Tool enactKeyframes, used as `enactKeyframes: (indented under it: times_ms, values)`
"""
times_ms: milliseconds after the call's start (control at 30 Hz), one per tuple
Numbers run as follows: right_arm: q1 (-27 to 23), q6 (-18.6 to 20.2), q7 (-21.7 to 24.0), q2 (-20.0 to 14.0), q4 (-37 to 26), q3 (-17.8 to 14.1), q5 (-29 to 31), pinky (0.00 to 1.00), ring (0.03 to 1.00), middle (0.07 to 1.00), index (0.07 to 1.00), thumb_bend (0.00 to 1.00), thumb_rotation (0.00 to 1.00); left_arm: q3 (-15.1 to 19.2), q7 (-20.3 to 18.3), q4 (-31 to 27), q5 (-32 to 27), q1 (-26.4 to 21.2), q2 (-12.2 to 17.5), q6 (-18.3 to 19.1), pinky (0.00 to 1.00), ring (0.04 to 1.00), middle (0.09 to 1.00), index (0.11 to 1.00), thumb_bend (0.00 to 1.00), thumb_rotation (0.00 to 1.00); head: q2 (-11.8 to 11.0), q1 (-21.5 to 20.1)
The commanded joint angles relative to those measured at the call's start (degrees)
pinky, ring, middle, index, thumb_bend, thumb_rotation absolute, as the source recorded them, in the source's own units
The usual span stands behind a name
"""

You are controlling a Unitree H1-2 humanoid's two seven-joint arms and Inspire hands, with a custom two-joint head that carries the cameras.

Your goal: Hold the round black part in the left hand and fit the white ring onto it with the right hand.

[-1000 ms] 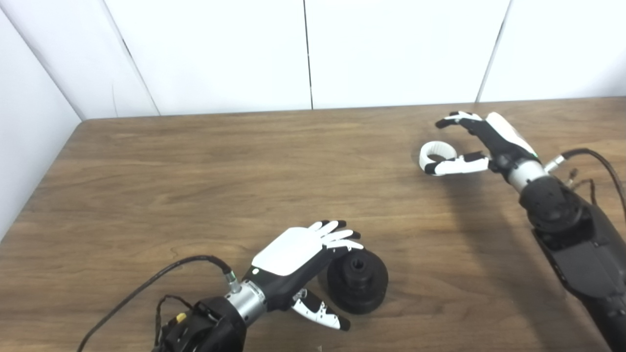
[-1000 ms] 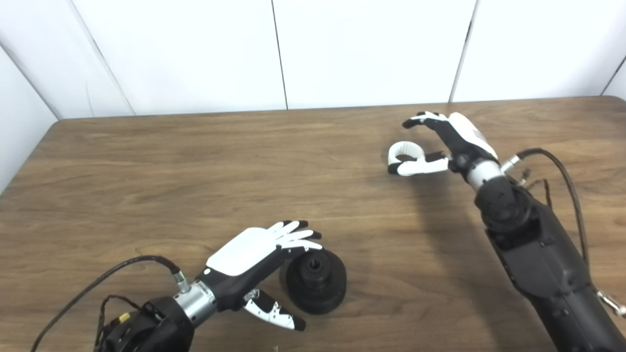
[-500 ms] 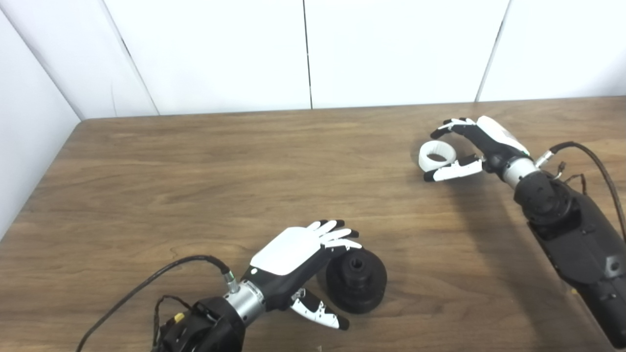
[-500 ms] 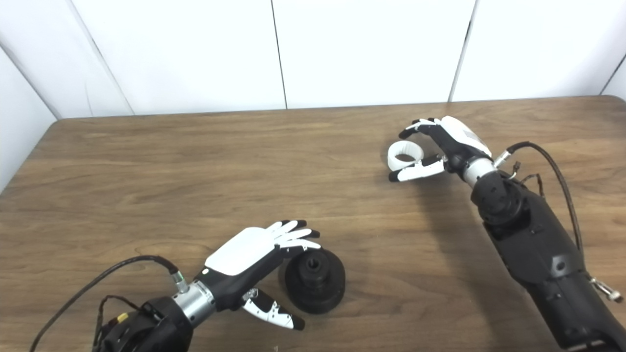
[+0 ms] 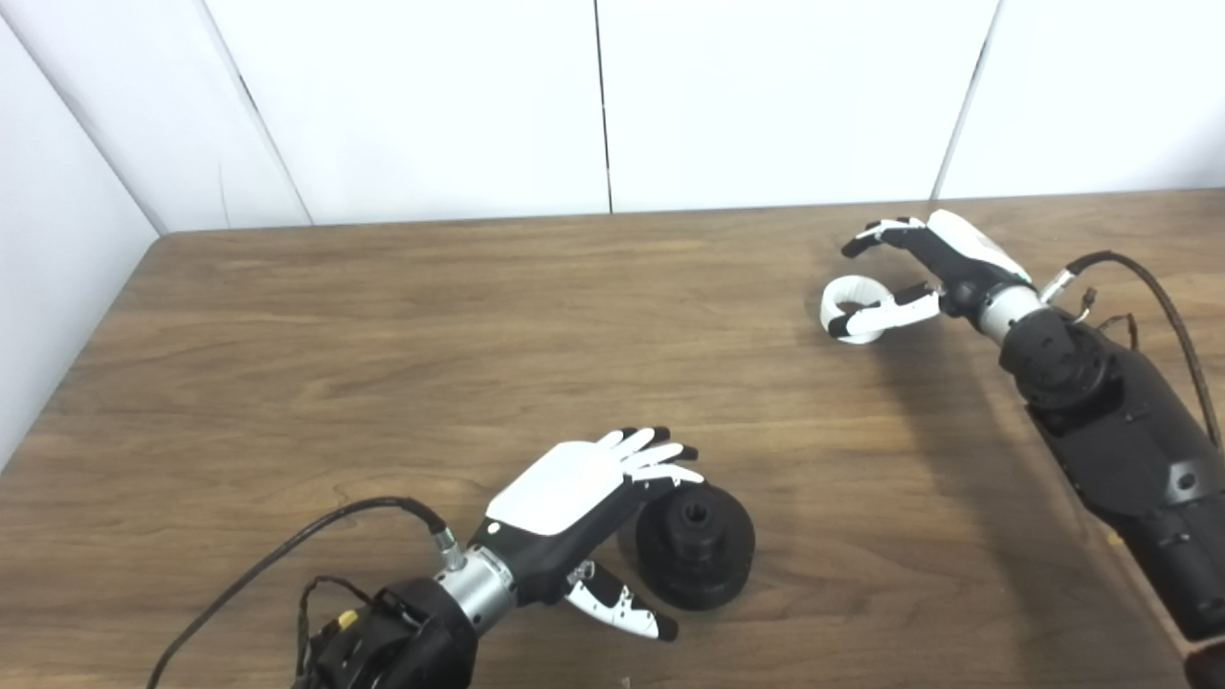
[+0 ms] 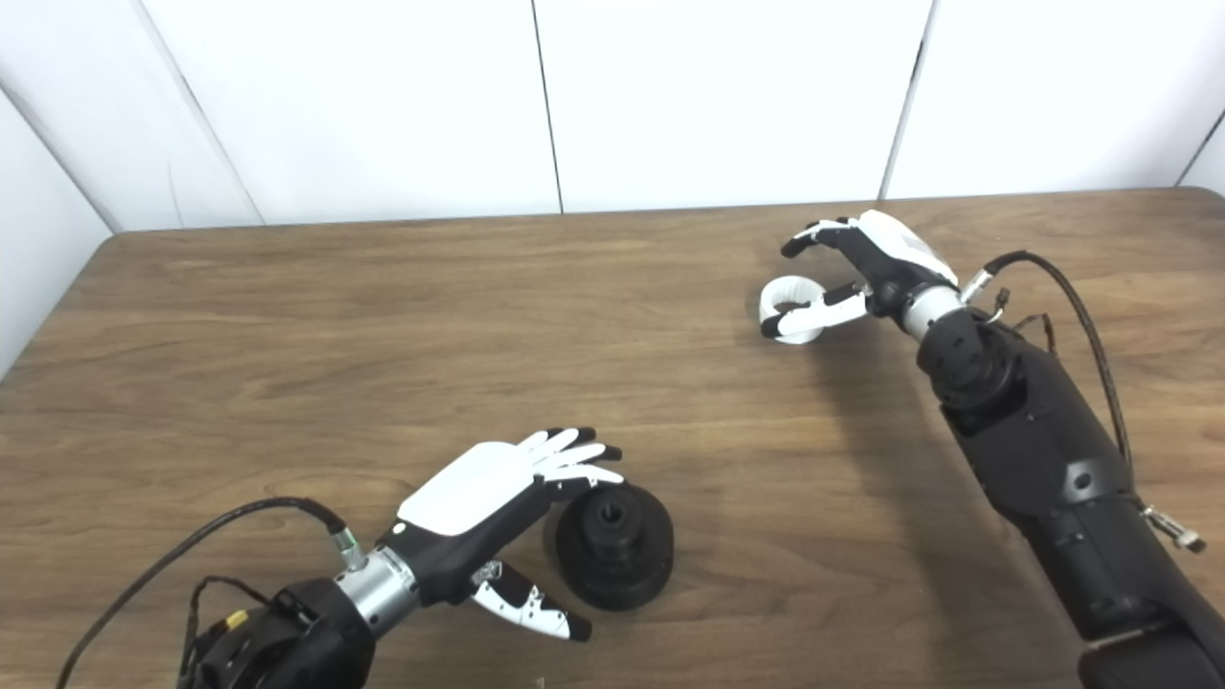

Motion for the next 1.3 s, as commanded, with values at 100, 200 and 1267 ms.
enactKeyframes:
  times_ms: [100,200,1267]
  values:
    - [-4.0,-2.6,-0.7,-0.1,0.3,-0.9,0.0,0.93,0.997,0.911,0.767,0.93,0.39,1.0,0.6,-1.8,-0.6,-1.1,0.1,-0.7,1.00,1.000,0.963,0.802,0.97,0.22,0.1,0.0]
    - [-3.9,-2.6,-0.7,0.0,0.8,-0.9,-0.1,0.93,0.997,0.908,0.766,0.93,0.39,1.3,0.3,-2.0,-0.7,-1.0,0.1,-0.3,1.00,1.000,0.966,0.807,0.96,0.22,0.2,0.0]
    - [-1.5,-2.5,0.3,-0.1,1.1,-0.5,-0.9,0.92,0.983,0.893,0.762,0.95,0.41,2.1,-0.9,-0.2,0.9,-2.2,-0.4,2.4,1.00,1.000,0.965,0.817,0.95,0.24,0.6,0.1]
